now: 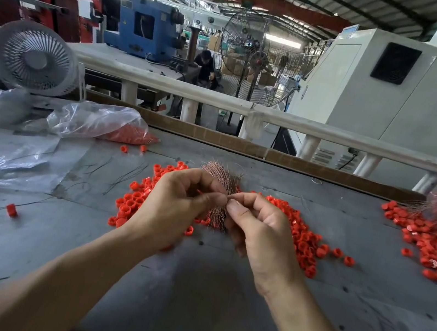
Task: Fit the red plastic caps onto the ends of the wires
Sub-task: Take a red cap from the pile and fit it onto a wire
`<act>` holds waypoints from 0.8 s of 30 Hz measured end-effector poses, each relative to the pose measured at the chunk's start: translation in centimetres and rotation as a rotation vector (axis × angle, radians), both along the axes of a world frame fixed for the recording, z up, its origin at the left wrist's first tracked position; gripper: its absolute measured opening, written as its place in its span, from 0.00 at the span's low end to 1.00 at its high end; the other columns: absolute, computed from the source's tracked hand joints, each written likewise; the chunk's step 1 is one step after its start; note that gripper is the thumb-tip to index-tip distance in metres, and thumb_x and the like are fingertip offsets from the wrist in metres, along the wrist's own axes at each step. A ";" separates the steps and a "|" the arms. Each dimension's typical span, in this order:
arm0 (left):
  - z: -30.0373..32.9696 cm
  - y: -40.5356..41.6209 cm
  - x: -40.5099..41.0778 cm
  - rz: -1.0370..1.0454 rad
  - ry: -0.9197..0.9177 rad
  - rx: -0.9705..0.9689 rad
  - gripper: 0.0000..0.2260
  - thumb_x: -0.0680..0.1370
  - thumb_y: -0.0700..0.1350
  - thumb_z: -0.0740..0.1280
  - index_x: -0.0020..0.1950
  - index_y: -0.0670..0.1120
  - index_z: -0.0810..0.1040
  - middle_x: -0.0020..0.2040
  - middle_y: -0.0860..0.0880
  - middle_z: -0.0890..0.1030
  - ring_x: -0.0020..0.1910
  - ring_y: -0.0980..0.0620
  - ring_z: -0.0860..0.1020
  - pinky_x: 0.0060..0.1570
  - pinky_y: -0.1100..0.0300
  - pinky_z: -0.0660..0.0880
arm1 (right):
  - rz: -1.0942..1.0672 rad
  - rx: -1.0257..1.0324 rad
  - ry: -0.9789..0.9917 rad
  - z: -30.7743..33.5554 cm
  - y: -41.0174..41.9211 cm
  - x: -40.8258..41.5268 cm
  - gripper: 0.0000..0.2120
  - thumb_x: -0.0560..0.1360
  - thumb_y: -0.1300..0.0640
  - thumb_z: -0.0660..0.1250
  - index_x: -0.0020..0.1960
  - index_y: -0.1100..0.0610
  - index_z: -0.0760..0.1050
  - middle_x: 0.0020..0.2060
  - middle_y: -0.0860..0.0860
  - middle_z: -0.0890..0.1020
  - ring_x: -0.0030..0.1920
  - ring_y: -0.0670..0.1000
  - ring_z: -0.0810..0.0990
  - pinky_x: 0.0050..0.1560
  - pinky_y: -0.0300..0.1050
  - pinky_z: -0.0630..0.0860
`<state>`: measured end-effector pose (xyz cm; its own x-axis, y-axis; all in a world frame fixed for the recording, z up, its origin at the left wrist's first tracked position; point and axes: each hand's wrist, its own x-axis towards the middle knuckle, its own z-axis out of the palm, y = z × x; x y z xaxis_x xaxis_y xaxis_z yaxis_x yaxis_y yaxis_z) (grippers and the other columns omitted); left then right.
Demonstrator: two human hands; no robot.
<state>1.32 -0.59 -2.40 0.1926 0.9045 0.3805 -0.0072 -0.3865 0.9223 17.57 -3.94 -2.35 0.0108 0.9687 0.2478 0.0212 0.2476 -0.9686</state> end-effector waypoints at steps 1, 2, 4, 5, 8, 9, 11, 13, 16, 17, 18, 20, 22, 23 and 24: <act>0.0 0.0 0.0 -0.005 -0.013 0.001 0.04 0.76 0.40 0.75 0.43 0.47 0.83 0.31 0.48 0.76 0.30 0.51 0.69 0.28 0.64 0.67 | -0.003 0.002 -0.007 0.0 0.0 0.0 0.06 0.77 0.56 0.70 0.43 0.50 0.83 0.30 0.48 0.79 0.28 0.45 0.71 0.25 0.35 0.66; -0.1 0.0 0.0 -0.003 -0.017 0.007 0.04 0.76 0.40 0.75 0.43 0.47 0.83 0.31 0.49 0.76 0.30 0.52 0.69 0.28 0.64 0.68 | -0.005 0.001 -0.023 0.0 0.0 -0.1 0.08 0.79 0.58 0.70 0.43 0.50 0.83 0.30 0.48 0.79 0.28 0.44 0.71 0.25 0.35 0.66; -0.2 0.0 0.1 0.023 -0.013 0.025 0.05 0.76 0.41 0.75 0.42 0.49 0.83 0.30 0.53 0.77 0.30 0.55 0.71 0.28 0.65 0.69 | 0.006 -0.010 -0.040 0.0 0.0 -0.2 0.10 0.80 0.59 0.69 0.42 0.50 0.83 0.30 0.48 0.78 0.28 0.44 0.71 0.25 0.34 0.65; -0.2 0.0 0.1 0.045 -0.010 0.031 0.05 0.76 0.41 0.75 0.42 0.49 0.83 0.30 0.54 0.78 0.30 0.55 0.71 0.29 0.65 0.69 | 0.017 -0.016 -0.039 0.0 -0.1 -0.3 0.10 0.80 0.60 0.68 0.42 0.50 0.83 0.30 0.48 0.78 0.27 0.44 0.71 0.25 0.34 0.65; -0.2 -0.1 0.2 0.076 -0.030 0.019 0.06 0.75 0.41 0.76 0.41 0.50 0.83 0.30 0.54 0.78 0.30 0.54 0.71 0.29 0.63 0.69 | 0.034 -0.028 -0.038 0.0 -0.1 -0.4 0.11 0.81 0.59 0.68 0.42 0.49 0.83 0.30 0.49 0.78 0.27 0.44 0.70 0.24 0.34 0.65; -0.1 -0.2 0.2 0.063 -0.049 0.004 0.05 0.75 0.41 0.75 0.41 0.49 0.83 0.30 0.52 0.77 0.31 0.53 0.70 0.29 0.63 0.68 | 0.036 -0.029 -0.038 0.0 -0.1 -0.3 0.11 0.81 0.59 0.68 0.42 0.49 0.83 0.30 0.48 0.77 0.27 0.44 0.70 0.25 0.33 0.65; 0.0 -0.4 0.2 0.029 -0.087 -0.034 0.04 0.74 0.42 0.75 0.41 0.49 0.83 0.30 0.50 0.76 0.30 0.53 0.70 0.28 0.63 0.68 | 0.032 -0.030 -0.038 -0.1 0.0 -0.3 0.10 0.80 0.59 0.68 0.42 0.49 0.82 0.29 0.48 0.77 0.27 0.42 0.70 0.25 0.32 0.64; 0.2 -0.6 0.2 0.023 -0.117 -0.068 0.03 0.73 0.45 0.75 0.41 0.48 0.83 0.29 0.49 0.75 0.29 0.54 0.70 0.28 0.62 0.68 | 0.020 -0.033 -0.038 -0.2 0.1 -0.3 0.09 0.80 0.58 0.68 0.42 0.50 0.82 0.29 0.47 0.76 0.26 0.41 0.69 0.25 0.31 0.63; 0.3 -0.6 0.2 0.041 -0.180 -0.127 0.06 0.71 0.45 0.75 0.43 0.44 0.82 0.29 0.48 0.75 0.28 0.54 0.71 0.27 0.62 0.69 | -0.001 -0.040 -0.038 -0.3 0.2 -0.2 0.07 0.79 0.56 0.69 0.42 0.50 0.82 0.29 0.47 0.76 0.29 0.44 0.69 0.26 0.33 0.64; 0.4 -0.6 0.2 0.051 -0.198 -0.140 0.07 0.71 0.45 0.75 0.43 0.44 0.82 0.29 0.48 0.75 0.27 0.54 0.71 0.27 0.62 0.69 | -0.011 -0.038 -0.045 -0.3 0.2 -0.2 0.06 0.78 0.54 0.69 0.42 0.50 0.82 0.30 0.47 0.76 0.31 0.45 0.70 0.28 0.35 0.65; 0.5 -0.6 0.2 0.063 -0.212 -0.149 0.07 0.71 0.45 0.75 0.43 0.43 0.81 0.29 0.48 0.75 0.27 0.54 0.71 0.27 0.63 0.69 | -0.024 -0.031 -0.060 -0.3 0.2 -0.2 0.05 0.77 0.53 0.69 0.42 0.50 0.82 0.30 0.48 0.75 0.32 0.46 0.70 0.29 0.36 0.65; 0.7 -0.5 0.0 0.097 -0.236 -0.164 0.04 0.75 0.42 0.74 0.44 0.43 0.81 0.30 0.46 0.76 0.26 0.53 0.70 0.26 0.63 0.69 | -0.065 -0.010 -0.096 -0.5 0.3 -0.1 0.06 0.77 0.54 0.70 0.42 0.52 0.81 0.29 0.49 0.75 0.31 0.47 0.68 0.28 0.37 0.64; 0.9 -0.2 -0.6 0.172 -0.227 -0.158 0.03 0.78 0.40 0.72 0.45 0.43 0.81 0.32 0.45 0.79 0.27 0.53 0.71 0.27 0.61 0.68 | -0.121 -0.005 -0.113 -0.7 0.5 0.0 0.08 0.79 0.58 0.70 0.41 0.54 0.81 0.28 0.49 0.76 0.29 0.47 0.68 0.27 0.36 0.64; 1.0 -0.1 -0.9 0.223 -0.190 -0.134 0.03 0.78 0.41 0.73 0.45 0.44 0.82 0.33 0.47 0.81 0.27 0.54 0.71 0.27 0.62 0.69 | -0.145 -0.007 -0.113 -0.8 0.6 0.1 0.08 0.79 0.59 0.70 0.41 0.55 0.81 0.28 0.48 0.76 0.28 0.46 0.69 0.27 0.35 0.64; 1.0 0.1 -1.3 0.275 -0.127 -0.097 0.03 0.77 0.42 0.73 0.44 0.46 0.82 0.34 0.49 0.83 0.27 0.55 0.73 0.26 0.63 0.70 | -0.161 -0.010 -0.112 -0.8 0.6 0.2 0.08 0.79 0.59 0.70 0.40 0.55 0.80 0.27 0.47 0.77 0.27 0.45 0.69 0.27 0.34 0.64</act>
<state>0.05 -0.50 -1.41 -0.1083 0.9493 0.2951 -0.0322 -0.3001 0.9534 17.79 -3.33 -3.17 0.1388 0.9591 0.2465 0.1672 0.2227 -0.9605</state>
